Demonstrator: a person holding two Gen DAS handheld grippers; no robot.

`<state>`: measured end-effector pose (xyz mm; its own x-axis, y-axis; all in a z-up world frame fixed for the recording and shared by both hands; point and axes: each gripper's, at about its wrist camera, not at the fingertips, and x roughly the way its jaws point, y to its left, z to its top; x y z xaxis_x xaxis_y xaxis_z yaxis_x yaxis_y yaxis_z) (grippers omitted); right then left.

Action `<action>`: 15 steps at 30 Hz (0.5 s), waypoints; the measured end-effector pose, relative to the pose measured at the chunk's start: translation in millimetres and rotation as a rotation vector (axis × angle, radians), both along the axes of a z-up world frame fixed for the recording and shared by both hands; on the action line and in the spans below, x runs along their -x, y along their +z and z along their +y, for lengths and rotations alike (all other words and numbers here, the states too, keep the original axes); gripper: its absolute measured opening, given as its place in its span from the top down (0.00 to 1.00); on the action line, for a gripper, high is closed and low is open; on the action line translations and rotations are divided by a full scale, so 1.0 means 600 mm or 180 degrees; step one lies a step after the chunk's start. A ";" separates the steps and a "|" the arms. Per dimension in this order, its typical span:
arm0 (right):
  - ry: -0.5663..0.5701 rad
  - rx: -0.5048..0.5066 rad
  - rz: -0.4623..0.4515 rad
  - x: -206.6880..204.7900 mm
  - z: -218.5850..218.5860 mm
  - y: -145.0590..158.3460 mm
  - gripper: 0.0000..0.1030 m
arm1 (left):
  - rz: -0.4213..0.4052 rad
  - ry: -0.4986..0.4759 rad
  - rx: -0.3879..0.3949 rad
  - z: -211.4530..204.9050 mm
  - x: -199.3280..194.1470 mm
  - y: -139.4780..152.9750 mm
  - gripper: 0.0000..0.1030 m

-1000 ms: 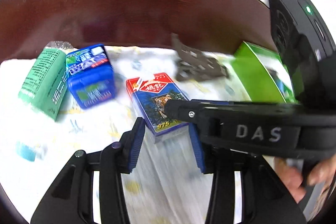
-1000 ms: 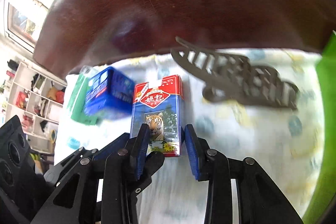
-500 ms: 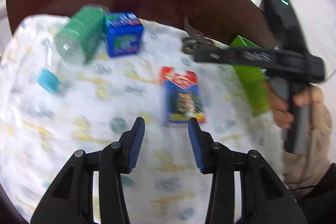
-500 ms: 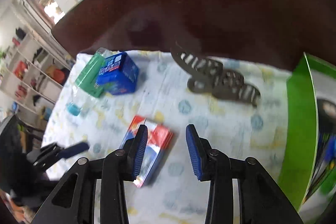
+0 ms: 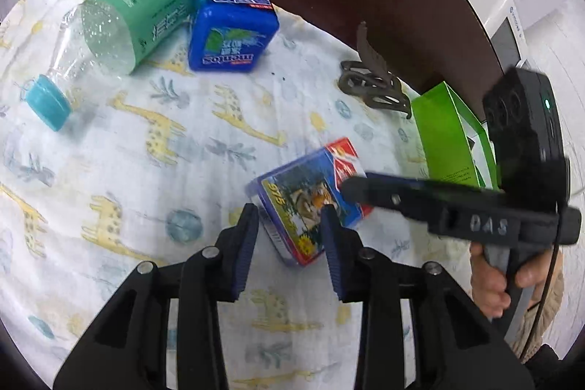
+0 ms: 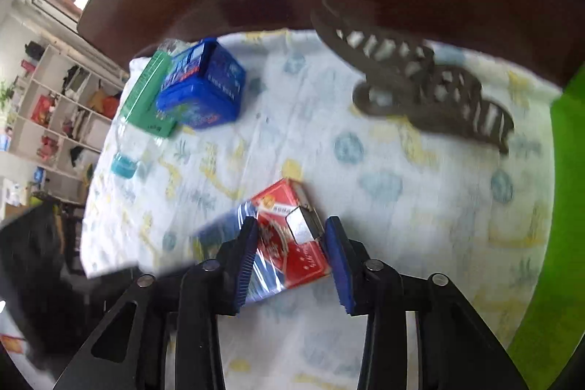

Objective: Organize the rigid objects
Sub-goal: 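Grasp the tiger-picture card box with the right gripper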

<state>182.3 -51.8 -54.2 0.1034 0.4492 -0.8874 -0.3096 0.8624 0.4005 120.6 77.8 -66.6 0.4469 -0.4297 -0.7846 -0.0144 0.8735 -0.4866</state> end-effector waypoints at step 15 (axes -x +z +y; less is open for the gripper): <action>-0.0038 -0.0041 -0.0205 0.050 -0.006 0.005 0.62 | -0.0373 -0.0233 -0.0736 -0.039 -0.004 0.028 0.66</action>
<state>152.1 -55.5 -51.4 0.1656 0.4589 -0.8729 -0.3247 0.8612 0.3911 123.1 54.3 -50.1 0.5149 -0.2794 -0.8104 0.0975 0.9583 -0.2684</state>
